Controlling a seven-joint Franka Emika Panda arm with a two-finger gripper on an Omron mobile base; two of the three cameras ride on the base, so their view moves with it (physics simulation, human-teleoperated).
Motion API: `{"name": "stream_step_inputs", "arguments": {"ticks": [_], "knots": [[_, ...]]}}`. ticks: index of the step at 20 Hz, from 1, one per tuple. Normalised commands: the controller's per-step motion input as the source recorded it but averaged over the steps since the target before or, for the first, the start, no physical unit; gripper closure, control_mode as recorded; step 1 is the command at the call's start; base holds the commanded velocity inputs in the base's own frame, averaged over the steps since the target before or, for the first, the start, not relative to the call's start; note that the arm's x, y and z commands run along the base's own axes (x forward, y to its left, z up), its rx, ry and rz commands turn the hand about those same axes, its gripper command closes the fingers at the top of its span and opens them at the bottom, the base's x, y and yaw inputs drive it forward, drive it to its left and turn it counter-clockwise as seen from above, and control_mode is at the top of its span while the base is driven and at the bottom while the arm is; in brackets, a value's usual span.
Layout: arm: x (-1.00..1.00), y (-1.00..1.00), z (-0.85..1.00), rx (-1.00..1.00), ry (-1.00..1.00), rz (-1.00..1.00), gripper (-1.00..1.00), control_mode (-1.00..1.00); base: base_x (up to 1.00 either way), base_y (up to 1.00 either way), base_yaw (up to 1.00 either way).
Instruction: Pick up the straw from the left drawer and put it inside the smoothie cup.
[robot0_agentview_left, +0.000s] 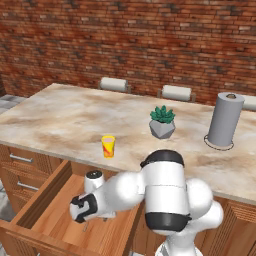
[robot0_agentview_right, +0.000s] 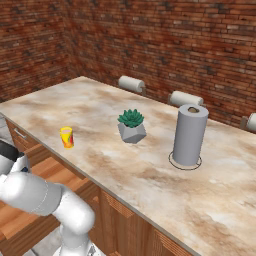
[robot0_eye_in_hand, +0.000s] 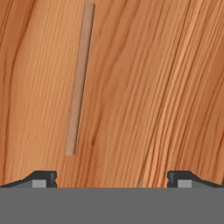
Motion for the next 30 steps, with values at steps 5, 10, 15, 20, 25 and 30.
{"name": "stream_step_inputs", "arguments": {"ticks": [5, 10, 15, 20, 25, 30], "knots": [[0.2, 0.19, -0.08, 0.0, 0.0, -0.02, -1.0, -1.0, 0.0, 0.0, 0.0], [0.18, 0.07, -0.11, 0.0, 0.0, -0.01, -1.0, -1.0, 0.0, 0.0, 0.0], [0.04, 0.0, -0.37, 0.0, 0.01, 0.0, -1.0, -1.0, 0.0, 0.0, 0.0], [0.23, 0.11, -0.11, 0.0, 0.0, 0.0, -1.0, -1.0, 0.0, 0.0, 0.0], [0.22, 0.21, -0.23, -0.01, 0.01, 0.0, -1.0, -1.0, 0.0, 0.0, 0.0], [0.13, 0.2, -0.24, -0.03, 0.02, 0.0, -1.0, -1.0, 0.0, 0.0, 0.0]]}}
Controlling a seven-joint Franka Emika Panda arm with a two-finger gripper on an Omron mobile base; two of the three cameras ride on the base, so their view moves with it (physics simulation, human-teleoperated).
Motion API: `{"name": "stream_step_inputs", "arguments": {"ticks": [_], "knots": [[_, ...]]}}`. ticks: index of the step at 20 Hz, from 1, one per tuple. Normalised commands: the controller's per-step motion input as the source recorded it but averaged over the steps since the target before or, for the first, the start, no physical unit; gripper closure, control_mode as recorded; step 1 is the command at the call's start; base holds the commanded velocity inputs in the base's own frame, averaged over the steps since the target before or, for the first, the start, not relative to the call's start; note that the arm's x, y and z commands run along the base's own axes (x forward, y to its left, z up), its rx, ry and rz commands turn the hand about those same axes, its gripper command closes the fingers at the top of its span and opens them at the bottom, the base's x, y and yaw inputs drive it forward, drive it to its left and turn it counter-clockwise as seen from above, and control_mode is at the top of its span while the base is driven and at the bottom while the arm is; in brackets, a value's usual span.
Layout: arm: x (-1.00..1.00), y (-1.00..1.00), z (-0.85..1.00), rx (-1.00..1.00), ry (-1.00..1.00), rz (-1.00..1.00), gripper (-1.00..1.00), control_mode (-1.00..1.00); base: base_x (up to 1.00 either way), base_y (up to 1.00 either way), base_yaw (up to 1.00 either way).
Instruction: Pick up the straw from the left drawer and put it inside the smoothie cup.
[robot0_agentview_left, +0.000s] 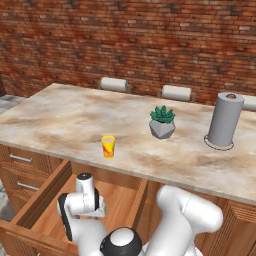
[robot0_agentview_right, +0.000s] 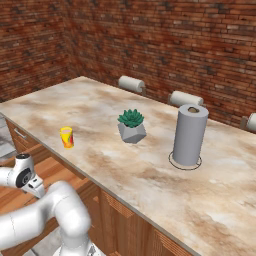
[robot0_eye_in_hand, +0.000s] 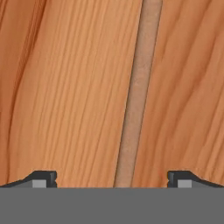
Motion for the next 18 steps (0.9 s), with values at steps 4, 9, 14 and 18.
{"name": "stream_step_inputs", "arguments": {"ticks": [4, 9, 14, 18], "knots": [[0.05, 0.07, -0.36, -0.04, 0.05, 0.0, -1.0, -1.0, 0.0, 0.0, 0.0], [-0.1, -0.01, -0.43, -0.02, 0.05, 0.0, 1.0, -1.0, 0.0, 0.0, 0.0], [-0.15, -0.12, -0.45, -0.01, 0.02, 0.0, 1.0, -1.0, 0.0, 0.0, 0.0], [-0.01, -0.22, -0.27, 0.0, 0.0, 0.0, 1.0, -1.0, 0.0, 0.0, 0.0]]}}
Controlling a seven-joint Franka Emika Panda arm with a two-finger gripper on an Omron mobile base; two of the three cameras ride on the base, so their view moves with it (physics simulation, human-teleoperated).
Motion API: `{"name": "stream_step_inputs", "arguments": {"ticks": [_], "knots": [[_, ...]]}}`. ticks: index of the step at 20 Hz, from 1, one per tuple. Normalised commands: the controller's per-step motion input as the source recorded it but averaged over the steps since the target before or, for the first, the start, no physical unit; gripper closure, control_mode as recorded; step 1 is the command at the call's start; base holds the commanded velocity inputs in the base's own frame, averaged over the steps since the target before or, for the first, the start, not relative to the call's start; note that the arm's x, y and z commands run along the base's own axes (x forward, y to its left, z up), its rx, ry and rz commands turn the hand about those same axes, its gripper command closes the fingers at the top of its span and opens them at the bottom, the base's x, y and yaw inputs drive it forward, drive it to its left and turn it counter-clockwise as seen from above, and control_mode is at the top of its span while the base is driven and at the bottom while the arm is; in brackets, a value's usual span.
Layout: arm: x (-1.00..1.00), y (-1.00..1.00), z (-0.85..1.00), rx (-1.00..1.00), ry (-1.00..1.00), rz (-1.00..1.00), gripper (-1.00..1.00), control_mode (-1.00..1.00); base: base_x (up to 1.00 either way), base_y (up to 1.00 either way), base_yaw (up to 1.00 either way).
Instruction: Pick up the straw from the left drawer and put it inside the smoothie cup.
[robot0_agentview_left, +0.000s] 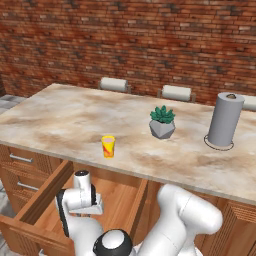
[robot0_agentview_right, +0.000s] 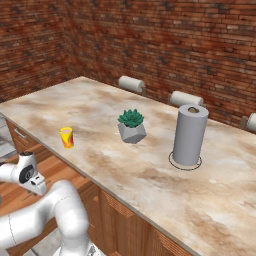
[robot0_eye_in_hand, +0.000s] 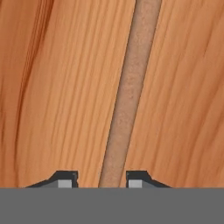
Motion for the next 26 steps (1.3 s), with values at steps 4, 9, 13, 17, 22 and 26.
{"name": "stream_step_inputs", "arguments": {"ticks": [4, 9, 13, 17, 22, 26], "knots": [[0.0, 0.0, 0.0, 0.0, -0.02, 0.0, 1.0, -1.0, 0.0, 0.0, 0.0], [-0.13, 0.0, 0.06, 0.0, -0.03, 0.0, 1.0, -1.0, 0.0, 0.0, 0.0], [-0.27, 0.0, 0.51, 0.0, -0.14, -0.01, 1.0, -1.0, 0.0, 0.0, 0.0], [-0.32, 0.0, 0.76, 0.02, -0.16, 0.0, 1.0, -1.0, 0.0, 0.0, 0.0], [-0.37, 0.0, 0.9, 0.05, -0.1, 0.0, 1.0, -1.0, 0.0, 0.0, 0.0], [-0.47, 0.0, 1.0, 0.08, 0.0, 0.0, 1.0, -1.0, 0.0, 0.0, 0.0]]}}
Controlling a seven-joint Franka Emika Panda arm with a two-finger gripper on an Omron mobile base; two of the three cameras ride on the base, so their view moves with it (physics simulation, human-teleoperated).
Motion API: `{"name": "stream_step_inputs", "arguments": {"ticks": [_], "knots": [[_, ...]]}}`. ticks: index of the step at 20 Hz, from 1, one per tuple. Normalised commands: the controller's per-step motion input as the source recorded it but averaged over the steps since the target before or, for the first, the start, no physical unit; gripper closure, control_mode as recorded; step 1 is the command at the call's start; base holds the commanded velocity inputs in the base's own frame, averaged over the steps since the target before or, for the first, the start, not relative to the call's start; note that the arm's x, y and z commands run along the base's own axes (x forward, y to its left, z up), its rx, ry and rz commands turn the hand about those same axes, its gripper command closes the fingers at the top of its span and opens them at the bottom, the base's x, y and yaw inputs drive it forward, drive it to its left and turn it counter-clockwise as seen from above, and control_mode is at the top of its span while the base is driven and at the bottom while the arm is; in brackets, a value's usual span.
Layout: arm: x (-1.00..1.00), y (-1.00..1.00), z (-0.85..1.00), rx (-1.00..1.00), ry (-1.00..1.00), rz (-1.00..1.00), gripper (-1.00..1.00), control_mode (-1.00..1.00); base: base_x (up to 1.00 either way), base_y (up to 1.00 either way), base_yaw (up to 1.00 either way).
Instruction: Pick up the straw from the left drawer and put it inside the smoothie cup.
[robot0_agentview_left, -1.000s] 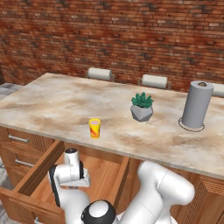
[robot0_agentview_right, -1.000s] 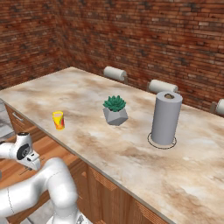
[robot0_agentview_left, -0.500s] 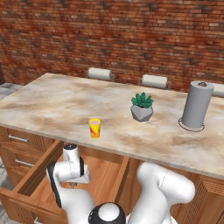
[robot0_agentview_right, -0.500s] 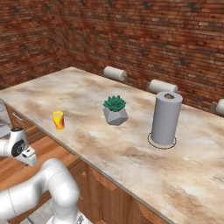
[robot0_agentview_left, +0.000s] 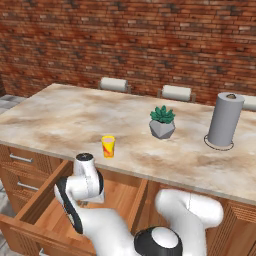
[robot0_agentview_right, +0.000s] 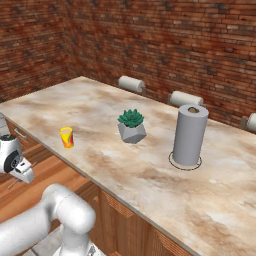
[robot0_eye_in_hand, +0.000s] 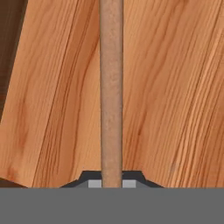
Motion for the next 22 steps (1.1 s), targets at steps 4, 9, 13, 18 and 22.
{"name": "stream_step_inputs", "arguments": {"ticks": [4, 9, 13, 18, 22], "knots": [[-0.53, 0.0, 1.0, 0.07, 0.0, 0.0, 1.0, -1.0, 0.0, 0.0, 0.0], [-0.43, -0.02, 1.0, 0.09, 0.09, 0.0, 1.0, -1.0, 0.0, 0.0, 0.0], [-0.02, -0.02, 1.0, 0.1, 0.23, 0.0, 1.0, -1.0, 0.0, 0.0, 0.0], [0.1, -0.13, 1.0, 0.09, 0.32, 0.0, 1.0, -1.0, 0.0, 0.0, 0.0], [0.18, -0.13, 0.97, 0.1, 0.43, 0.0, 1.0, -1.0, 0.0, 0.0, 0.0]]}}
